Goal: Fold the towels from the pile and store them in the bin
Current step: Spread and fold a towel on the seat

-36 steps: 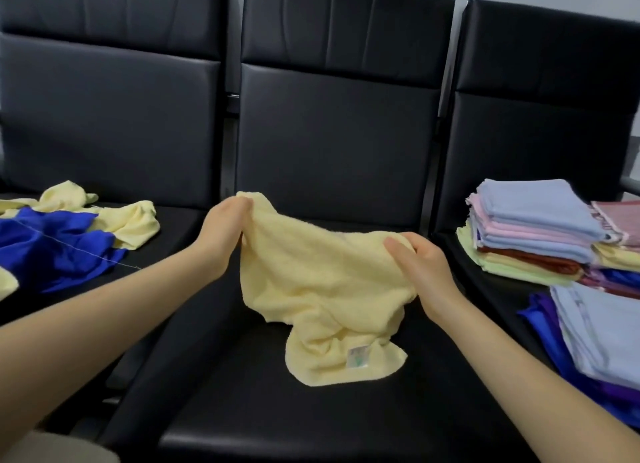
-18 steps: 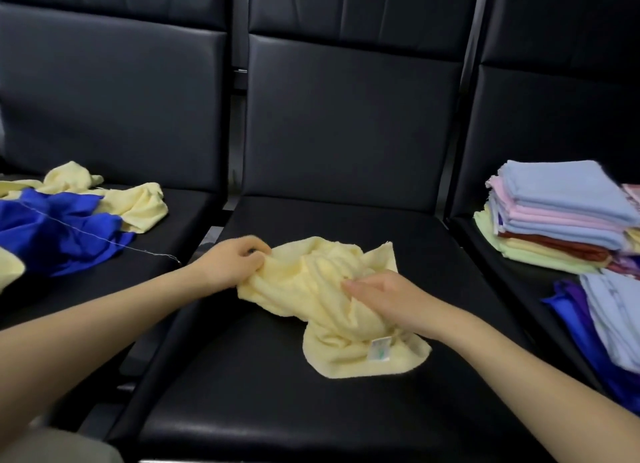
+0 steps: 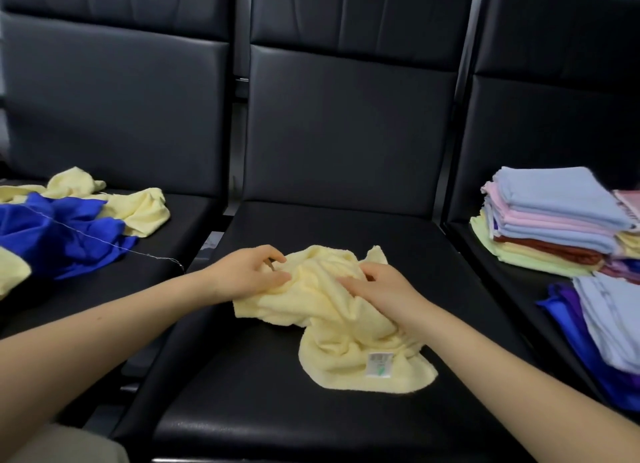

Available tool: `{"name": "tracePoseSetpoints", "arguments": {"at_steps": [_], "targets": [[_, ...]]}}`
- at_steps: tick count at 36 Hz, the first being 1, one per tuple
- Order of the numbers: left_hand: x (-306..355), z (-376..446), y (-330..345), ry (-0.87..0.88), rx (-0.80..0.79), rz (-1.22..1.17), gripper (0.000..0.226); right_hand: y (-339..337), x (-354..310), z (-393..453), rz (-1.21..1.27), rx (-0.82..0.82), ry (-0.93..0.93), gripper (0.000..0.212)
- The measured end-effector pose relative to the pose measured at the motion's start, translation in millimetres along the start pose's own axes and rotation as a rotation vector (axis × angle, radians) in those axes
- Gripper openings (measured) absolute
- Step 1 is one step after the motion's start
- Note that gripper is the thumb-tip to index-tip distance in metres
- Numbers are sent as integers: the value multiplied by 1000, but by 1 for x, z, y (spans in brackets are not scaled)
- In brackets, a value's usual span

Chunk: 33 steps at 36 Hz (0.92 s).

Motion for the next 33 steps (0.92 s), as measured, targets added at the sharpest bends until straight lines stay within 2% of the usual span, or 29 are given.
{"name": "tracePoseSetpoints", "arguments": {"at_steps": [3,5,8,12,16,18,22,24,26,28,30,31,32,33], "targets": [[7,3,5,31,-31,98,16,-8,-1,-3,266,-6,-11,22],[11,3,5,26,-36,5,12,-19,-2,-3,358,44,-27,23],[16,3,-5,2,20,-187,18,-34,1,-2,396,89,-33,28],[25,1,-23,-29,167,-351,21,-50,3,-2,436,51,-43,35],[32,-4,-59,-48,434,-555,21,-70,-1,0,621,86,-76,51],[34,-7,-72,-53,540,-598,21,-81,-3,1,734,119,-96,46],[27,-11,-80,-91,677,-632,21,-98,-1,4,961,167,-165,18],[25,-12,-78,-109,707,-648,19,-102,1,5,1018,205,-174,18],[25,-8,-71,-125,660,-682,13,-102,8,6,1002,235,-118,22],[22,-2,-55,-199,531,-663,8,-98,24,9,918,274,10,22],[15,1,-36,-293,365,-497,10,-93,49,14,771,278,174,59],[11,1,-27,-312,287,-401,12,-90,61,17,697,257,238,67],[8,0,-18,-307,222,-320,15,-86,66,16,622,228,275,59],[5,-1,-11,-292,172,-242,21,-83,72,15,549,203,297,40]]}}
Point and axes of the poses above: each hand's wrist, its own z-axis towards the middle knuckle, its own y-axis out of the palm, x = y × z, the point moved 6 cm from there along z, towards the middle knuckle, and after that the axes turned 6 degrees about x, right-handed, at the moved point
